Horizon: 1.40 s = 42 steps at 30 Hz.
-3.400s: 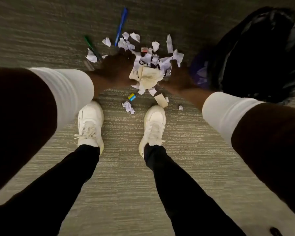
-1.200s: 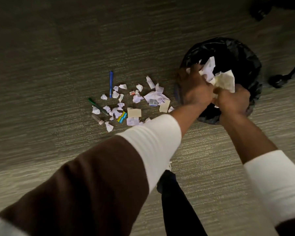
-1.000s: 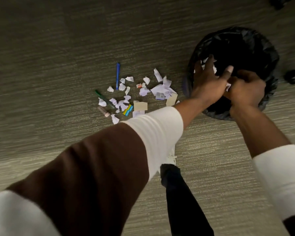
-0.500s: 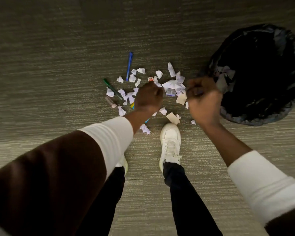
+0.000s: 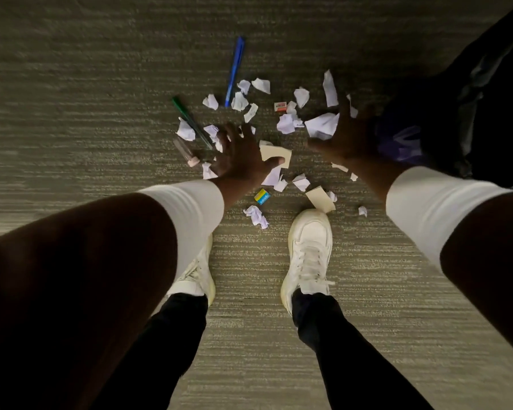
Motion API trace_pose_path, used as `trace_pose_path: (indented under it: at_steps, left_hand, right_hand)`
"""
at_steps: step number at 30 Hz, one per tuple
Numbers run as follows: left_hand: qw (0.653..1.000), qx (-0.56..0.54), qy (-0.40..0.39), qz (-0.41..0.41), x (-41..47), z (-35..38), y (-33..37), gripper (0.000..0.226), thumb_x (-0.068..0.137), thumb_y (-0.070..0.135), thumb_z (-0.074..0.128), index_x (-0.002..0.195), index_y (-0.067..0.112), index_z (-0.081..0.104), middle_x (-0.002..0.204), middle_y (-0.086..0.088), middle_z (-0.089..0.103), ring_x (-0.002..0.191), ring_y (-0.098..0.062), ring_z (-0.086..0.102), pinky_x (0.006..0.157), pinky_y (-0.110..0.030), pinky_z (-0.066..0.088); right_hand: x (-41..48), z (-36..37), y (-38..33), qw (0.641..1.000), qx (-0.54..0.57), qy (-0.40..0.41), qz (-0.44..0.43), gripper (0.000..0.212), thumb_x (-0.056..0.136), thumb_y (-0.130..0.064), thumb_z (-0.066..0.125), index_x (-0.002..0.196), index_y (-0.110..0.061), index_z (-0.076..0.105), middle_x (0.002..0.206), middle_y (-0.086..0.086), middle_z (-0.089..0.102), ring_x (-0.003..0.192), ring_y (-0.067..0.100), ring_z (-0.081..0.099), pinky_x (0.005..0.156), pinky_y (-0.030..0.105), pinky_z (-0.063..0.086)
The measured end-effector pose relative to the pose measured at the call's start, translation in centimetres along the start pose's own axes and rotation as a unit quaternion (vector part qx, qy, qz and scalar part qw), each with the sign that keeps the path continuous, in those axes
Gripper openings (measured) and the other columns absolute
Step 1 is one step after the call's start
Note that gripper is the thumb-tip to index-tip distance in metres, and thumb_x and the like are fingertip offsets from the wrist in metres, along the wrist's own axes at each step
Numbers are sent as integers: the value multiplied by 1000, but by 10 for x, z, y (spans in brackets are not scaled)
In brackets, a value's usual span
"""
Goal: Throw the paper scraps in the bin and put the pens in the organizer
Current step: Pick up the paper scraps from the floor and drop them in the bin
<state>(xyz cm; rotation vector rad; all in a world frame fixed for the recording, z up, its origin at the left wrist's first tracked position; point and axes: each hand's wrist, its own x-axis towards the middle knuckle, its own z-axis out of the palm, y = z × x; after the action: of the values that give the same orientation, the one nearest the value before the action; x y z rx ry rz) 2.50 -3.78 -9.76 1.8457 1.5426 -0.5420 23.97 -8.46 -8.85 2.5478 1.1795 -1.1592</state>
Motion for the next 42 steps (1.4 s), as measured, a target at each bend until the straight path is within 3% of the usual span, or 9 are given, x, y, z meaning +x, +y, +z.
trace_pose_path:
  at_steps: [4,8,11,16,21,23,26,33,42]
  left_hand:
    - [1000,-7,18,-22,12,18,5,118,79,73,73,166,22,11,173,-30,-1,161,-52,-2,125,-64,24]
    - [998,18,36,-40,11,29,8,105,84,68,72,164,25,18,171,-30,4,157,-56,6,116,-65,38]
    - [998,36,55,-5,6,33,10,88,89,59,71,158,21,31,166,-30,20,154,-52,21,114,-61,42]
    - [995,30,63,73,-4,43,15,40,101,22,63,139,15,53,151,-20,39,141,-40,39,97,-49,57]
    - [993,25,58,96,-2,47,6,37,99,8,60,136,13,61,147,-19,44,137,-42,42,101,-46,51]
    - [992,19,55,116,2,47,2,37,96,6,63,132,13,64,142,-17,49,133,-40,46,105,-44,47]
    - [989,-1,56,135,2,46,0,37,91,3,69,127,10,67,132,-15,61,125,-39,53,104,-44,45]
    - [986,-37,95,131,-10,21,-4,25,87,3,71,112,3,67,120,-19,64,112,-42,57,94,-48,45]
    - [973,-126,148,128,-53,-51,25,22,88,10,74,109,3,69,115,-16,70,107,-38,64,91,-40,45]
  right_hand:
    - [21,10,-11,1000,19,17,-17,128,72,-83,66,170,-28,5,176,19,9,162,44,15,132,54,20]
    - [26,20,-24,998,-5,34,-51,120,84,-69,74,170,-32,0,176,17,6,161,47,11,129,58,27]
    - [19,32,-35,994,-59,41,-85,95,89,-63,72,166,-35,24,171,26,13,159,51,13,121,64,36]
    - [-1,53,-41,962,-216,64,-152,70,108,-52,52,167,-32,21,173,26,11,159,48,17,103,61,54]
    - [-17,58,-26,923,-313,78,-209,50,109,-18,41,159,-19,42,159,20,43,144,44,47,85,50,62]
    - [-21,57,-21,909,-341,82,-225,42,108,-14,40,147,-13,57,154,18,49,139,43,52,88,48,60]
    - [-21,54,-20,915,-322,61,-233,31,106,-8,46,129,-5,68,148,20,51,130,44,54,89,51,59]
    - [-31,39,-14,951,-220,62,-211,34,105,-6,52,136,-8,67,145,17,59,134,38,55,108,46,50]
    - [-91,-10,-24,964,48,229,-123,20,82,3,69,93,-5,84,97,18,76,85,38,73,70,35,53]
